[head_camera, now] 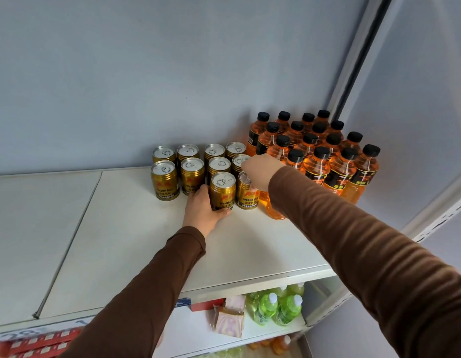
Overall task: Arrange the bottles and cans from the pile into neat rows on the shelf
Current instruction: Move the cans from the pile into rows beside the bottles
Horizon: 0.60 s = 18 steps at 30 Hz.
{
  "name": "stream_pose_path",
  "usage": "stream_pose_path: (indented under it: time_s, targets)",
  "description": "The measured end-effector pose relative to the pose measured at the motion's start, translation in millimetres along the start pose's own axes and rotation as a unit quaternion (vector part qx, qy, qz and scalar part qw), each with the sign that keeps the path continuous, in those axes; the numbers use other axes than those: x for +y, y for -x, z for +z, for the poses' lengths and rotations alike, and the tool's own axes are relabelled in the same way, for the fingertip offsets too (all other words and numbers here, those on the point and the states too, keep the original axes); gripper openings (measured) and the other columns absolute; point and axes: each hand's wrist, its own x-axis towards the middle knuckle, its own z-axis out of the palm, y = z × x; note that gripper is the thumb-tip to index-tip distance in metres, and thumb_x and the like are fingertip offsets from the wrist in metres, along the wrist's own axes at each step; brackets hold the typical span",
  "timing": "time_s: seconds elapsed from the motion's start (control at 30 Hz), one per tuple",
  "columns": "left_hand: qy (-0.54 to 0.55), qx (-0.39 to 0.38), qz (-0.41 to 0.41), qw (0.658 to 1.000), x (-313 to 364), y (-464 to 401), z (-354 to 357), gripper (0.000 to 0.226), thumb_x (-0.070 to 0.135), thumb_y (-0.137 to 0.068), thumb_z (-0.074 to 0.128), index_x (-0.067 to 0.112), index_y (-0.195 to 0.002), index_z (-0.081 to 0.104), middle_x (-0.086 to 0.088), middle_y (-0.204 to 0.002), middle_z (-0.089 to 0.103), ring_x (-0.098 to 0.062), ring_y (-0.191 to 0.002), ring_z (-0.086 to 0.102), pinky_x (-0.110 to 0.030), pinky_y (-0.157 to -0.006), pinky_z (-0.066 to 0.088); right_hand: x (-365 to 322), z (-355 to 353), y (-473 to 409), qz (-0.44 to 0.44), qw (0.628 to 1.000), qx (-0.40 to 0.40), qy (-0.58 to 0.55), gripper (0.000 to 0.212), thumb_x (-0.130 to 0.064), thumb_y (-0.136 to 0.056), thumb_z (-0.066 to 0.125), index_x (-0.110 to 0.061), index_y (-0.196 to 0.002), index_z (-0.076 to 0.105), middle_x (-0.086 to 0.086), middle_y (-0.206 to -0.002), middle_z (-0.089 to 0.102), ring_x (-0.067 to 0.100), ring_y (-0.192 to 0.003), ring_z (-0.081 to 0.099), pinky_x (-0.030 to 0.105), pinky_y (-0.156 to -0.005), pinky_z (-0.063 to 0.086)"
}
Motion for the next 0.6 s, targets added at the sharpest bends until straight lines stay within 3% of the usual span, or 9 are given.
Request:
stream_pose_path:
  time_s: [0.3,0.47,0.6]
  targets:
    - [-0.057,-0.053,0.019,0.997,-3.2,2.4,-11.8,0.072,0.043,-0.073,0.083,0.012,-0.129,0.050,-0.009,-0.134,0.057,-0.030,-0.125,0.048,-0.039,-0.104,0.041,3.6,5.4,2.5,-0.017,0.999,0.027,0.009,0.028,-0.023,-0.098,0.053,-0.004,-0.115,0.063,0.014,-0.109,0.066,0.031,-0.099,0.063,0.035,-0.072,0.046]
    - [-0.175,-0.094,0.057,0.978,-20.6,17.1,-41.8,0.072,0.046,-0.087,0.067,0.018,-0.147,0.038,-0.006,-0.151,0.044,-0.028,-0.137,0.037,-0.037,-0.112,0.031,6.3,2.5,7.3,-0.036,0.992,0.116,-0.033,0.037,-0.024,-0.096,0.056,-0.011,-0.130,0.057,0.013,-0.121,0.064,0.033,-0.109,0.061,0.042,-0.087,0.054]
    - [-0.198,-0.086,0.068,0.974,-32.4,39.2,-77.9,0.072,0.045,-0.089,0.065,0.023,-0.150,0.035,-0.003,-0.152,0.041,-0.022,-0.139,0.033,-0.034,-0.113,0.029,-19.0,-0.6,13.0,-0.049,0.975,0.191,-0.107,0.042,-0.035,-0.092,0.061,-0.018,-0.131,0.056,0.010,-0.117,0.064,0.031,-0.106,0.060,0.042,-0.083,0.053]
